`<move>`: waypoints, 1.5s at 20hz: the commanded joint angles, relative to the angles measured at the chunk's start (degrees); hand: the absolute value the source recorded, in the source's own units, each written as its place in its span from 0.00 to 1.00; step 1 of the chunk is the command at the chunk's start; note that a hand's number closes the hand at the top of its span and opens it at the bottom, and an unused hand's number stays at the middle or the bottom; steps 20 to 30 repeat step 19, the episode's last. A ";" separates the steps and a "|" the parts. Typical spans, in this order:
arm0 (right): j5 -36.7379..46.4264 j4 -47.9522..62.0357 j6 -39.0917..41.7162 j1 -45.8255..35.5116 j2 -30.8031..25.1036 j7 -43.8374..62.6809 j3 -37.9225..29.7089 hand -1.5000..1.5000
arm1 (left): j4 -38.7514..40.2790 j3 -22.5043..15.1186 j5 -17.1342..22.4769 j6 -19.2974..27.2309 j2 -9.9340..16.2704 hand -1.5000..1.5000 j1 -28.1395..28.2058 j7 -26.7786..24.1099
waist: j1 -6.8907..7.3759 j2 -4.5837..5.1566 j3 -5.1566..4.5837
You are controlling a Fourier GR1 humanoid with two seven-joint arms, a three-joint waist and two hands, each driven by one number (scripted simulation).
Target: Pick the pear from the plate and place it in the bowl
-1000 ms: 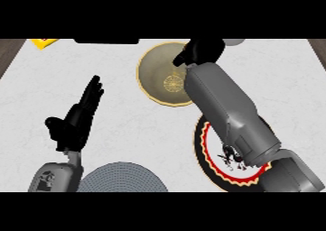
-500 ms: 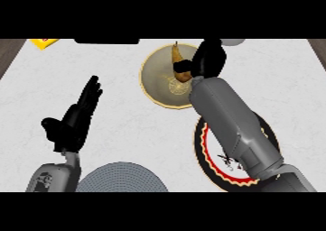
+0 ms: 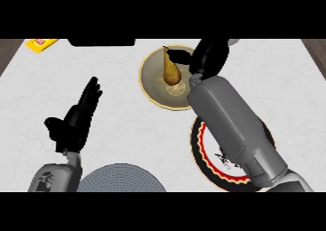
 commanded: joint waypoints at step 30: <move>4.86 -52.44 3.70 40.61 0.39 3.41 13.70 0.00 | -5.40 -0.46 -0.49 -0.89 -0.56 0.50 2.36 3.05 | 0.35 0.28 0.01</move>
